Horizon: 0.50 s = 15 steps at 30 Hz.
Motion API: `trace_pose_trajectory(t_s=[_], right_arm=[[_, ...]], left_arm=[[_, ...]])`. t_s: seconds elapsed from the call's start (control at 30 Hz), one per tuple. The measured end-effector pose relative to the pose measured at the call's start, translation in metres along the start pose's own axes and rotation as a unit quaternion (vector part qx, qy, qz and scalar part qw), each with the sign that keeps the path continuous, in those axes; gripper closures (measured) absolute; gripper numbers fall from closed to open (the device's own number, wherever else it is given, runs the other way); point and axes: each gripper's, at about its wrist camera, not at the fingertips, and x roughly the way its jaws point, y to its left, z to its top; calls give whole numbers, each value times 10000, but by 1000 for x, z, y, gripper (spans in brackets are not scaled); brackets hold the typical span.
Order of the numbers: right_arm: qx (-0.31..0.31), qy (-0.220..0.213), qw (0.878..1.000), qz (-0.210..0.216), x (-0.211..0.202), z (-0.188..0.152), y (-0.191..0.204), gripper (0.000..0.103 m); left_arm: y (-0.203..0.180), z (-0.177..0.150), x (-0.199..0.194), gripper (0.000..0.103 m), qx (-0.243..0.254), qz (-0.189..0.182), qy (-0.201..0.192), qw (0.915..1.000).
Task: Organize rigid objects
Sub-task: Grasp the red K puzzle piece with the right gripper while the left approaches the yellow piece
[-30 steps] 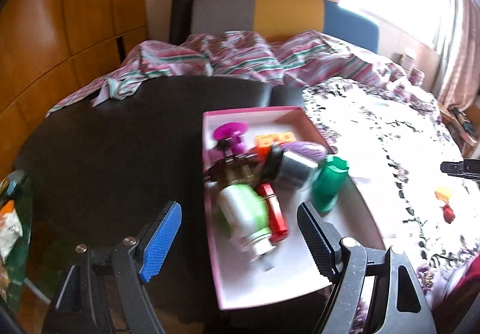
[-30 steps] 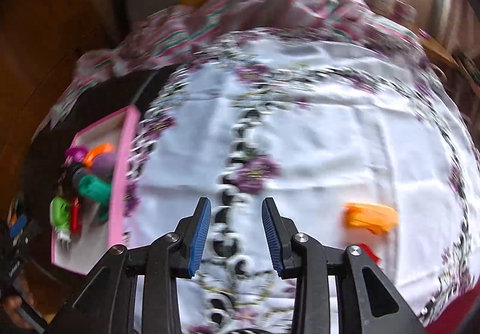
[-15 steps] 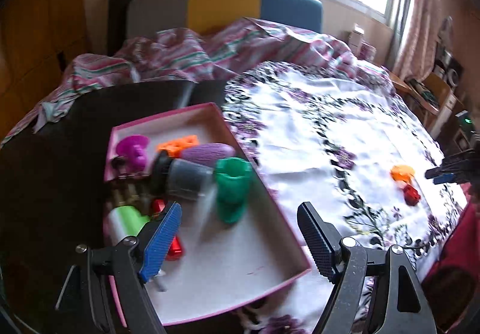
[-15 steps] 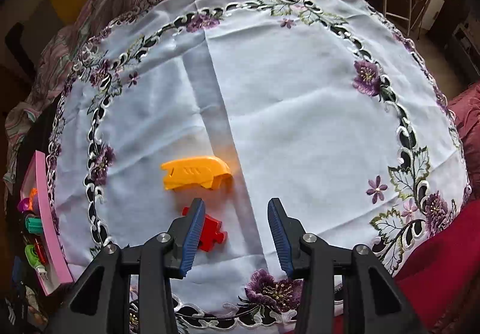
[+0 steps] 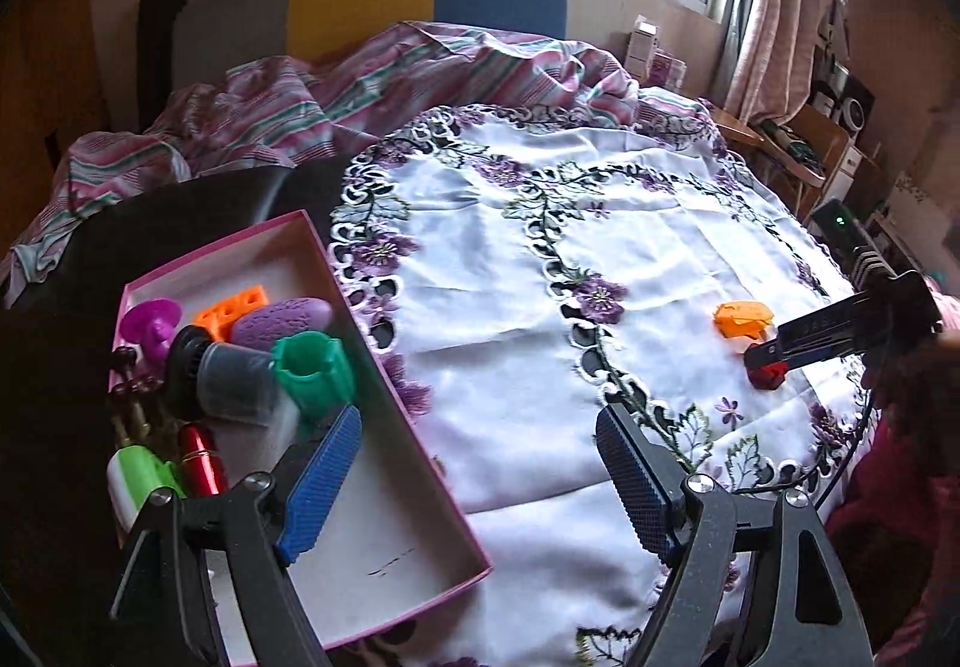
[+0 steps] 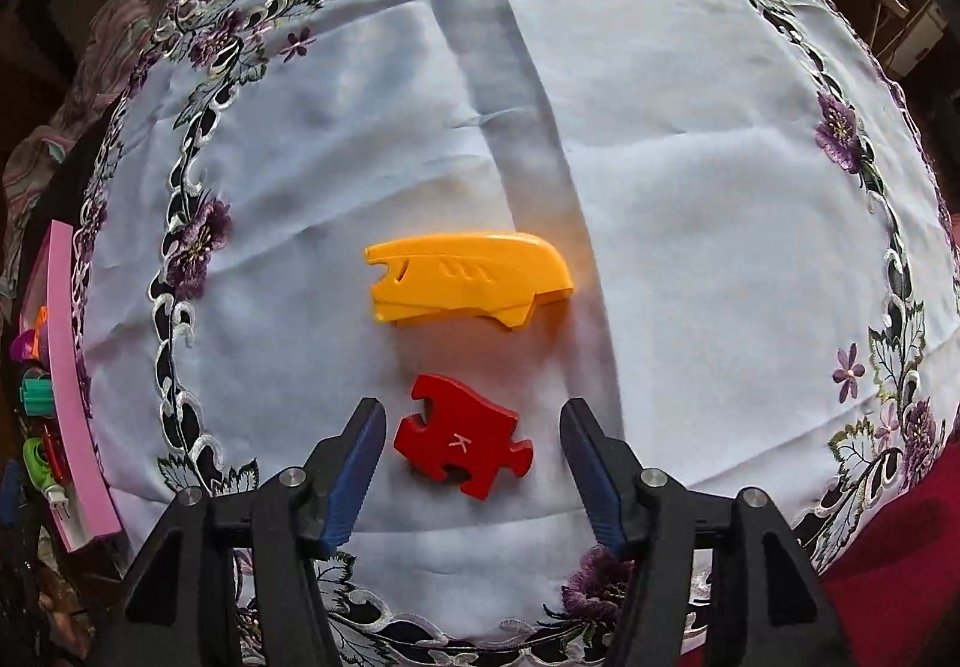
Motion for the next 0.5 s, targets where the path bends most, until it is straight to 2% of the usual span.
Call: trace_pose_trajectory(t_s=[0.07,0.13,0.27,0.37,0.5], right_arm=[[-42,18,10000,-28,1,-3,2,42],[-86,-10,9999,-54,0,-5,4,55],[-218,-284,9991,-221,-13,-9,6,55],[156,-1018,9945,178,-39,-10,-9,55],[887,-2111,9728,359,-70,-3,-37,55]], left_arm=[[-6,2,3,21,45,-73,22,10000],[-11,3,6,21,87,-121,41,9999],[-25,8,14,21,263,-188,77,9994],[-36,11,26,21,373,-297,194,9987],[-61,15,43,21,609,-434,382,9965]])
